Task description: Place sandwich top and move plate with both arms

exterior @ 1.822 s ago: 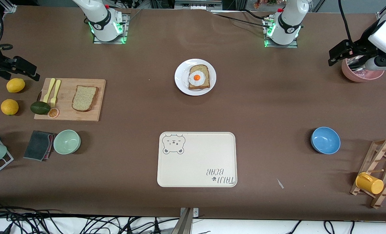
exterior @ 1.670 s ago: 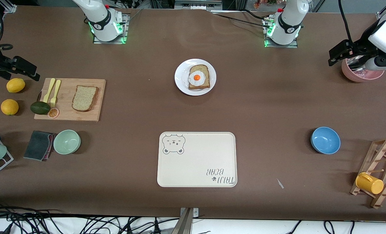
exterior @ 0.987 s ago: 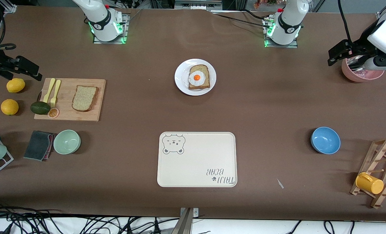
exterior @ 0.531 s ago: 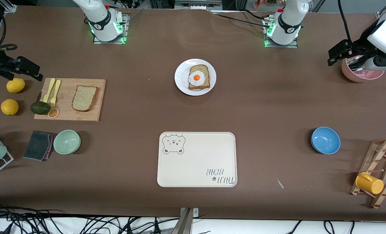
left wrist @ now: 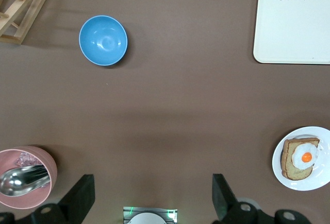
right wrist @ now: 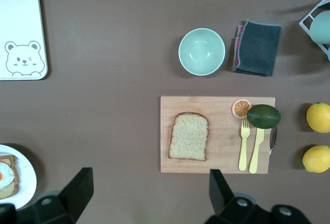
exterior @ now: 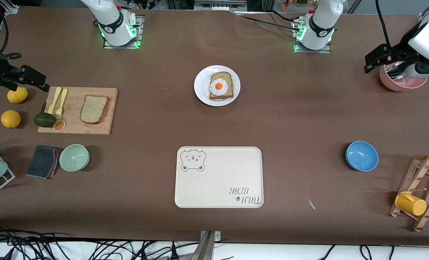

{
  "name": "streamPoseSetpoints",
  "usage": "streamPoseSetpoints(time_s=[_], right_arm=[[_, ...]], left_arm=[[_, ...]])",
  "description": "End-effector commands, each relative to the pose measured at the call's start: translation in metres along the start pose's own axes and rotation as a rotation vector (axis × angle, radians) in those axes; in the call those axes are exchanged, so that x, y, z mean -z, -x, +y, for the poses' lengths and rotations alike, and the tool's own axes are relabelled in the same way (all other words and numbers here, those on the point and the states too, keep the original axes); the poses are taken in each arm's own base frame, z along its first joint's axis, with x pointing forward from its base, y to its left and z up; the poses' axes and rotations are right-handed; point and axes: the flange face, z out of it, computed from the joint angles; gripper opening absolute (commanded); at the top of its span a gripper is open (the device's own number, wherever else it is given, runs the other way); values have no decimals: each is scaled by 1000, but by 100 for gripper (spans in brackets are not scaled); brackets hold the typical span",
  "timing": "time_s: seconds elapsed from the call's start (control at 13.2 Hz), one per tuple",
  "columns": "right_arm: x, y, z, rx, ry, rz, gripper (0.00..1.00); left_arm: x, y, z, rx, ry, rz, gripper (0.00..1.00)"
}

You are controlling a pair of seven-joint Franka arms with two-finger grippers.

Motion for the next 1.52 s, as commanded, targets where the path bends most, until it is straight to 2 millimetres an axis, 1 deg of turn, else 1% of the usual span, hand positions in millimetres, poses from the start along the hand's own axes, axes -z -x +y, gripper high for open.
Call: streamPoseSetpoints(time_s=[0.0,0.08,0.23,0.46,0.53,0.84,0.99,1.06,1.14,1.21,1.29,1.37,1.44], right_arm=[[-9,-6,-1,11,2,-21,99],[-15,-8,-3,16,2,-31,99],[-18,-7,-4,42,-9,-46,99],[-17,-6,-4,33,-9,-46,99],[-28,-6,-3,40,-5,-65,99],[-66,-6,-4,37,-1,-60,99],[-103,3,-3,15,2,-37,99],[-121,10,-4,-19,4,-34,99],[-131,19,-13,-13,4,-39,99],[-138,24,-15,-14,6,-49,99],[-145,24,-16,-10,19,-56,99],[-162,24,-26,19,40,-52,99],[-186,29,-32,55,79,-36,99]], left_arm=[[7,1,2,0,17,-2,100],[7,1,2,0,17,-2,100],[7,1,4,-5,17,-2,100],[7,3,11,-16,12,-1,100],[7,2,10,-14,14,-1,100],[6,4,19,-30,12,-3,100],[7,3,16,-26,11,-1,100],[7,3,16,-30,11,-1,100],[7,4,19,-35,6,0,100],[6,5,21,-38,4,-1,100],[7,5,22,-41,10,-1,100],[7,6,24,-44,9,-1,100],[7,8,36,-64,1,0,100]])
